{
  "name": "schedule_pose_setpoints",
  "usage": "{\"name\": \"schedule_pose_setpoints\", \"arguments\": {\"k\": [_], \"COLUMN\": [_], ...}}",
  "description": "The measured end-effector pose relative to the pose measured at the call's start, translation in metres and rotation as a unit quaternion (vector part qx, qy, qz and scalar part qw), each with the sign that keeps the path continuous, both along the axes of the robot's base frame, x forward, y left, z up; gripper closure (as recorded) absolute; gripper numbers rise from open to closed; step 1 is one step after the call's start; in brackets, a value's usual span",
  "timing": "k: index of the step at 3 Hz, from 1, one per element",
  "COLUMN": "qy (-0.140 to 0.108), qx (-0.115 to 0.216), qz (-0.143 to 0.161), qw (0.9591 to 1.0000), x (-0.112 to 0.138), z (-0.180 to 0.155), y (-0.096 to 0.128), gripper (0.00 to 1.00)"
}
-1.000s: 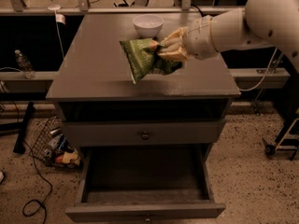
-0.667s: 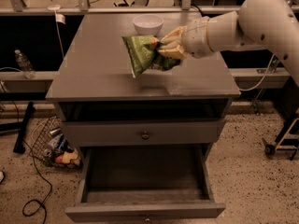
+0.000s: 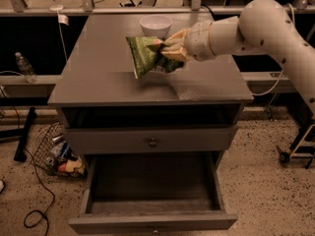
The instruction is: Pick green jalapeno chip bag from middle drawer and place on counter
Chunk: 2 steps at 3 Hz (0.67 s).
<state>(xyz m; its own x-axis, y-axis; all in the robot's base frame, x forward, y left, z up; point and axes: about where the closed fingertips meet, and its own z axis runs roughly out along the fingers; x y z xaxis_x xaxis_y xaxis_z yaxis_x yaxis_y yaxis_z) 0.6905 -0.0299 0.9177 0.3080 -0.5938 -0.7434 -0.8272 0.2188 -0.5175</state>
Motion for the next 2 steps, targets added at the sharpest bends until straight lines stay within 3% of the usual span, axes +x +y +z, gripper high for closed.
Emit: {"name": "schedule_pose_setpoints", "arguments": {"k": [2], "qy": [0.002], "qx": [0.000], "qz": [0.004], "qw": [1.0000], "x": [-0.0003], "z": [-0.0022], "y": [0.0055], "gripper": [0.27]}}
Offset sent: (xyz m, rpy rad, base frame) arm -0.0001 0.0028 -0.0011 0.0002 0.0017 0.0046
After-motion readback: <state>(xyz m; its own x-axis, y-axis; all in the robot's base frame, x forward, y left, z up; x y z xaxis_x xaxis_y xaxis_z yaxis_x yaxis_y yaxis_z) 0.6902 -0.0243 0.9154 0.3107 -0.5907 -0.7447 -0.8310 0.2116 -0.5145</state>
